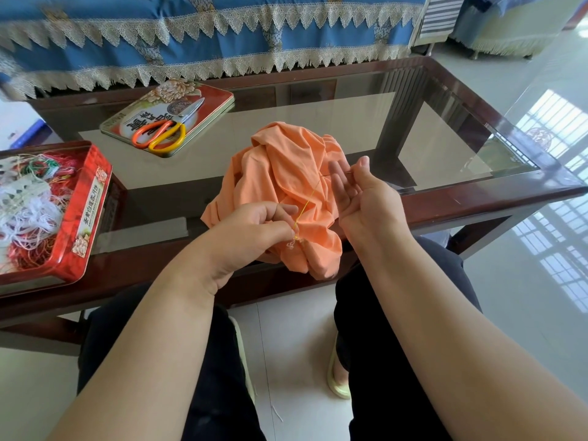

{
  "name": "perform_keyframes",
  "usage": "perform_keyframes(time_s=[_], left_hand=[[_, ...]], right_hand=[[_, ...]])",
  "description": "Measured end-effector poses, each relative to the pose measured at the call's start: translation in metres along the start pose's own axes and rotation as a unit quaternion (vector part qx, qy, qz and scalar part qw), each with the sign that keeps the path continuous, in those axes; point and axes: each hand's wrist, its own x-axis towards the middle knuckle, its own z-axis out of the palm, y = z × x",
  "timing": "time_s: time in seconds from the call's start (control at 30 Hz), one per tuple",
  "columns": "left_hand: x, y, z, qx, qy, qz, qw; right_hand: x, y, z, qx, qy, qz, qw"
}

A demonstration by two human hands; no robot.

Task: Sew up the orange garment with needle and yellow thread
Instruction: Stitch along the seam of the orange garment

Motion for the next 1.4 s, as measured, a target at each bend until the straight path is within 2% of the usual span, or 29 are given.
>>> perform_keyframes(time_s=[0.4,1.1,1.17,1.3,1.4], left_hand=[[0.000,0.002,0.002,-0.003,0.013,-0.006,1.000],[0.010,0.003,-0.003,0.033,0.005,0.017,0.999],[0.010,0.001,-0.007,0.008,0.006,0.027,1.000],[0.012,0.000,-0.014,-0.141,-0.059,0.070,0.986],[0.014,0.008,-0.017,-0.202,-0.030,0.083,0.975]], right_hand=[[0.002,-0.005,0.003,-0.010,0.034,-0.070,0.997],[0.011,-0.006,-0.001,-0.022,0.087,-0.082,0.993],[0.010,-0.006,0.003,-0.035,0.066,-0.074,0.994],[0.012,-0.005,0.017,-0.059,0.007,-0.058,0.997],[0.016,-0.001,0.027,-0.068,-0.023,-0.030,0.997]])
